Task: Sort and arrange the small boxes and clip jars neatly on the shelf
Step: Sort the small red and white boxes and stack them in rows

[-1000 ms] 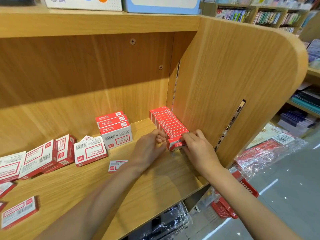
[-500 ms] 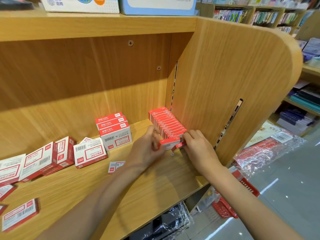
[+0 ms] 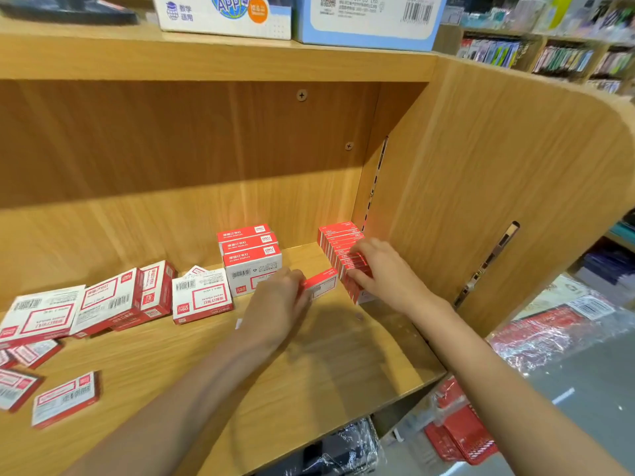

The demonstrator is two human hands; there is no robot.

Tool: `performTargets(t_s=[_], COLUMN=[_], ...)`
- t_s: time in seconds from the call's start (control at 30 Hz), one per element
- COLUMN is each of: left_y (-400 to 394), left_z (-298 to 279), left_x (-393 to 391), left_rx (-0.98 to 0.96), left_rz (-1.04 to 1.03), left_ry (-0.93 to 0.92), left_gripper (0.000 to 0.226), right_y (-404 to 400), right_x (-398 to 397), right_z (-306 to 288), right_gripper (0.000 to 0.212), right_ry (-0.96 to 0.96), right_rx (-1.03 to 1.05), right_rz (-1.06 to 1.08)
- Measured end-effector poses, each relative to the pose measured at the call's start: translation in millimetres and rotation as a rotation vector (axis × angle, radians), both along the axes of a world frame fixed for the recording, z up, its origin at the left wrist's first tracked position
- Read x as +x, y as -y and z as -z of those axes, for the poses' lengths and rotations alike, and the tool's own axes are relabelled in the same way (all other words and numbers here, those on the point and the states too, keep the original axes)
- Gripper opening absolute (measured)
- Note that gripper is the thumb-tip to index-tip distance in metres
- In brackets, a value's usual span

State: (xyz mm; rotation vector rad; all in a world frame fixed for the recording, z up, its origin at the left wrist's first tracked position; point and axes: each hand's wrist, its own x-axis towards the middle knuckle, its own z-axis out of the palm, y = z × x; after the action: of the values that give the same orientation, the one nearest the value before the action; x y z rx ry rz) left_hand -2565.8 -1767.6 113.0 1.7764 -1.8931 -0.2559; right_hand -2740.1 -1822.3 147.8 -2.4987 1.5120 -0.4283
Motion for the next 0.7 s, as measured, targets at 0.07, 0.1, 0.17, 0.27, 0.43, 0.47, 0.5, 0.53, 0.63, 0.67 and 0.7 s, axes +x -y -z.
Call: performTargets(t_s=[0.07,0.1,0.17,0.27,0.43,0.47,0.5,0.53,0.63,0.67,0.7], left_y=[6,8,11,15,18,19,20,21,30,33,39], left_z=[0,-1,-1,-1,-4,-5,-6,-7,-12,-16,-15], left_x=[-4,-5,-10,-19,-32,-33,-34,-34,-32,-31,-31], left_rx=[-0.015,-0.010,0.024,0.071,0.072,0.059,0.040,0.005,-0.177,-0.235,-0.278], left_rz=[-0.043,-0.068,-0.116,-0.172,-0.197,-0.198,-0.199,-0.203,-0.219,-0.226,-0.246], left_ry=[-0.017,-0.018,-0.008,0.017,-0.004,0.011,0.026,0.029,0.061,0.109,0.184], left_gripper=[0.020,0.020,0.023,0.026,0.020,0.019,0.019,0.017,0.015,0.019,0.022], right_y=[18,25,37,47,47,46,45,44,42,42,42], right_x=[6,9,16,21,22,21,20,19,17,17,18], right_z=[4,6,11,20,30,31,31,32,33,33,34], right_gripper=[0.041,0.044,0.049,0.050,0.048,0.048,0.047,0.047,0.047,0.047,0.047], right_ry=[0.004,-0.005,-0.029,-0.090,-0.105,-0.098,-0.087,-0.074,-0.039,-0.035,-0.033], right_rx=[0.051,0.070,0.090,0.093,0.035,0.023,0.013,0.007,-0.005,-0.009,-0.013], right_rz=[-0.014,-0.023,-0.045,-0.062,-0.031,-0.029,-0.029,-0.031,-0.038,-0.036,-0.032])
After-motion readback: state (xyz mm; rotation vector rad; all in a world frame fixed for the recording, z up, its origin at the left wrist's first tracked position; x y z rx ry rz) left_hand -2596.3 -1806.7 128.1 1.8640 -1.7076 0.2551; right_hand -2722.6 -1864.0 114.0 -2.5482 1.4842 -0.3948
